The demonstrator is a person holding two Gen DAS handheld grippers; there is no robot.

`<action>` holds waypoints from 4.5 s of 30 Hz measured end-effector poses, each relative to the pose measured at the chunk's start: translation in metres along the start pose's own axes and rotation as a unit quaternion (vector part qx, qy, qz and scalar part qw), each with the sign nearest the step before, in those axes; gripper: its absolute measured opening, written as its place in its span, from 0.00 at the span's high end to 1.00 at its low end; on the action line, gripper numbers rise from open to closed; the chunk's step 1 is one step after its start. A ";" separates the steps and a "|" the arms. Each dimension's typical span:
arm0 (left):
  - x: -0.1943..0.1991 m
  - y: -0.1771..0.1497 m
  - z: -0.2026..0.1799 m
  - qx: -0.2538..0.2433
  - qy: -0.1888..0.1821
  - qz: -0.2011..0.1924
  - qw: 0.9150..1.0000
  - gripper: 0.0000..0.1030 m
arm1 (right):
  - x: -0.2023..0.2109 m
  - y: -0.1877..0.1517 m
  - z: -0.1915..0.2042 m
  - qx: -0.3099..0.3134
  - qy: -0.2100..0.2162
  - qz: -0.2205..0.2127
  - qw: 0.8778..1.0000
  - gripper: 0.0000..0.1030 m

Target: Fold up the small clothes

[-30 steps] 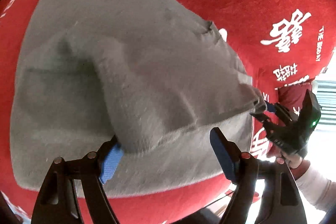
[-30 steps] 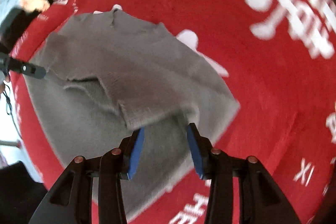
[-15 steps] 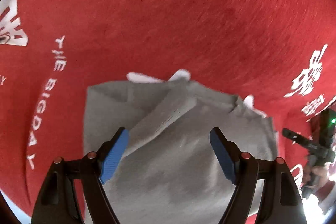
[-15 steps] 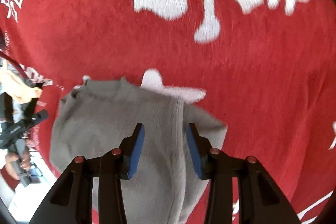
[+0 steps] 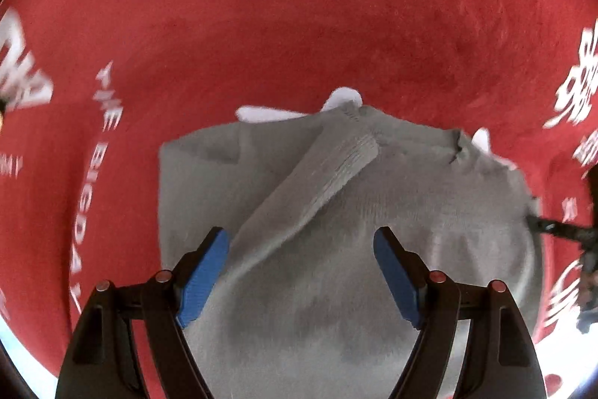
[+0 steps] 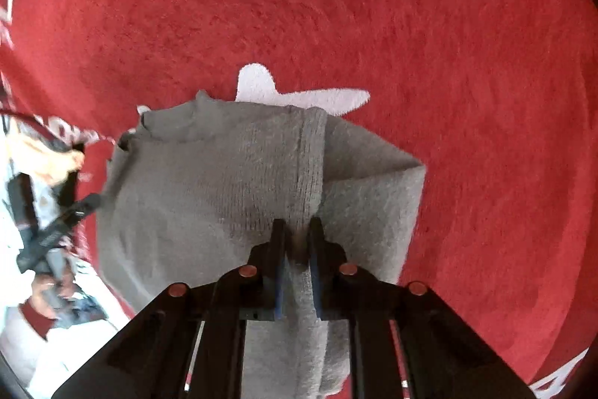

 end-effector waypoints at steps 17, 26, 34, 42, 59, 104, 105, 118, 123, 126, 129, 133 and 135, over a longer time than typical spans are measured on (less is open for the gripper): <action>0.001 0.007 0.075 0.071 0.079 0.020 0.994 0.22 | 0.020 0.020 -0.014 -0.048 0.028 -0.022 0.998 0.90; 0.031 -0.084 0.046 0.085 -0.059 0.062 0.993 0.22 | 0.065 -0.079 -0.041 -0.090 0.078 0.013 0.993 0.75; 0.043 -0.117 0.040 0.073 -0.086 0.064 0.992 0.22 | 0.042 -0.173 -0.071 -0.201 0.101 0.043 0.973 0.65; 0.042 -0.125 0.050 0.036 -0.128 0.059 0.989 0.22 | 0.009 -0.186 -0.067 -0.344 0.223 -0.018 0.912 0.61; 0.028 -0.136 0.042 0.001 -0.232 0.049 0.971 0.31 | 0.000 -0.180 -0.040 -0.353 0.210 -0.074 0.909 0.65; 0.022 -0.170 0.059 0.003 -0.182 0.075 0.981 0.90 | 0.045 -0.186 -0.065 -0.293 0.089 -0.097 0.947 0.88; 0.021 -0.171 0.057 0.003 -0.176 0.074 0.982 0.90 | 0.046 -0.186 -0.069 -0.277 0.068 -0.091 0.954 0.88; 0.032 -0.167 0.054 0.007 -0.133 0.078 0.988 0.90 | 0.044 -0.195 -0.069 -0.231 -0.030 -0.042 0.972 0.70; 0.045 -0.164 0.050 0.004 -0.122 0.074 0.990 0.33 | 0.058 -0.200 -0.047 -0.194 -0.053 -0.046 0.978 0.70; 0.054 -0.163 0.054 0.013 -0.105 0.058 0.993 0.11 | 0.058 -0.196 -0.024 -0.159 -0.054 -0.045 0.985 0.70; 0.055 -0.166 0.054 0.029 -0.102 0.062 0.992 0.11 | 0.051 -0.192 0.003 -0.114 -0.055 -0.033 0.991 0.68; 0.051 -0.170 0.057 0.044 -0.090 0.072 0.992 0.11 | 0.033 -0.186 0.050 -0.043 -0.056 -0.017 0.997 0.63; 0.046 -0.174 0.059 0.055 -0.086 0.077 0.992 0.11 | 0.023 -0.185 0.069 -0.014 -0.056 -0.006 0.998 0.63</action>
Point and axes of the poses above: each gripper's, at about its wrist camera, not at the fingertips, and x roughly against the way its jaws point, z to its left, y to its top, the point moved 7 cm from there along -x, roughly the way its jaws point, and after that the axes turned 12 degrees about -x, right-handed, at the moved point
